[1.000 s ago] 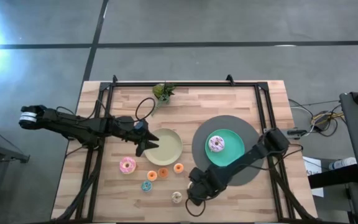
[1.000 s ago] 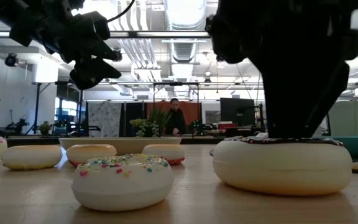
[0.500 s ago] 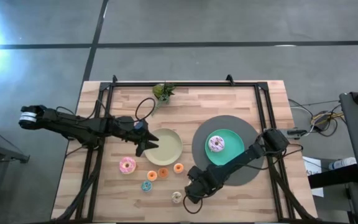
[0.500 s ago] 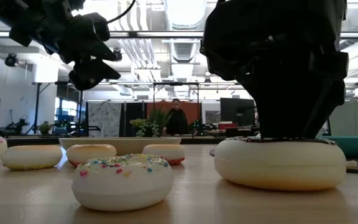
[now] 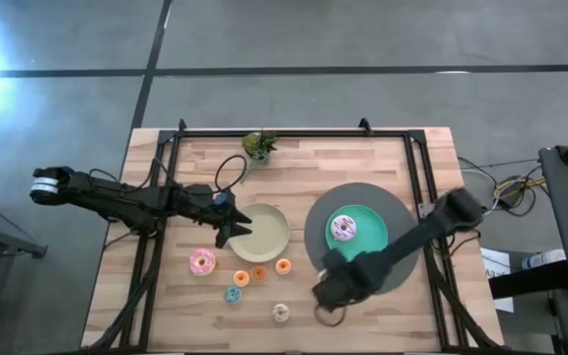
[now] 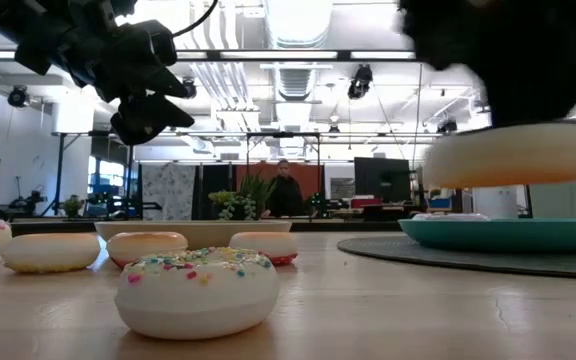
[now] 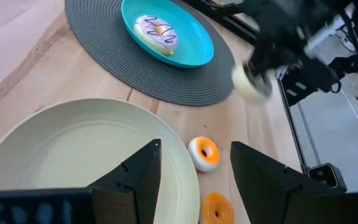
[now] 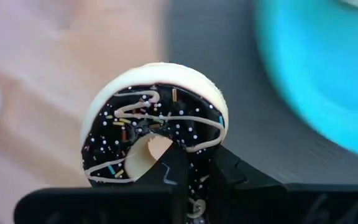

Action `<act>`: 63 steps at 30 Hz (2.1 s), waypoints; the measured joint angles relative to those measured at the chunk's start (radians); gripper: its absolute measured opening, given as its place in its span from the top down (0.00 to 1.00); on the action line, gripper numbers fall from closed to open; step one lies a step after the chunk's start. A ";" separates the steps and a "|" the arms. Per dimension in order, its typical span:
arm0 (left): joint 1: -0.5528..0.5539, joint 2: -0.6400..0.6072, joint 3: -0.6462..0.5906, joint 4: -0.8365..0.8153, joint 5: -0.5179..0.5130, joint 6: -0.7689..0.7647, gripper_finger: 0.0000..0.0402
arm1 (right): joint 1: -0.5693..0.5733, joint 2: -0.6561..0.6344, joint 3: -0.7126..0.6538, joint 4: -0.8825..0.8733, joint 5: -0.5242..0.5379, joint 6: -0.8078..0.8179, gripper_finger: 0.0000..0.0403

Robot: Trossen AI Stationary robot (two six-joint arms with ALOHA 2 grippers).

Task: Pick & Place donuts
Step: Put the big black donut on the green plate, then put the big pink donut on the green plate

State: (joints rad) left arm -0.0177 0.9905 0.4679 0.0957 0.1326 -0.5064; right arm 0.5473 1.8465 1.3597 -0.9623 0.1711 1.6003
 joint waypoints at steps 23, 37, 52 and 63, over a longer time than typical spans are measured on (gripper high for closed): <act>0.000 0.000 0.000 0.000 -0.028 -0.053 0.58 | -0.305 -0.581 -0.667 0.095 0.041 0.309 0.92; 0.000 0.000 0.000 0.001 -0.054 -0.095 0.58 | -0.389 -0.568 -0.676 0.078 0.003 0.154 0.71; 0.001 0.015 0.001 0.023 -0.053 -0.146 0.58 | -0.377 -0.566 -0.607 0.000 0.015 0.041 0.50; -0.011 0.012 0.001 0.020 -0.020 -0.120 0.58 | -0.282 -0.516 -0.389 0.241 0.096 -0.427 0.50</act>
State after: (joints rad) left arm -0.0285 1.0024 0.4688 0.1160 0.1122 -0.6262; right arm 0.2652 1.3309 0.9706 -0.7212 0.2668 1.1734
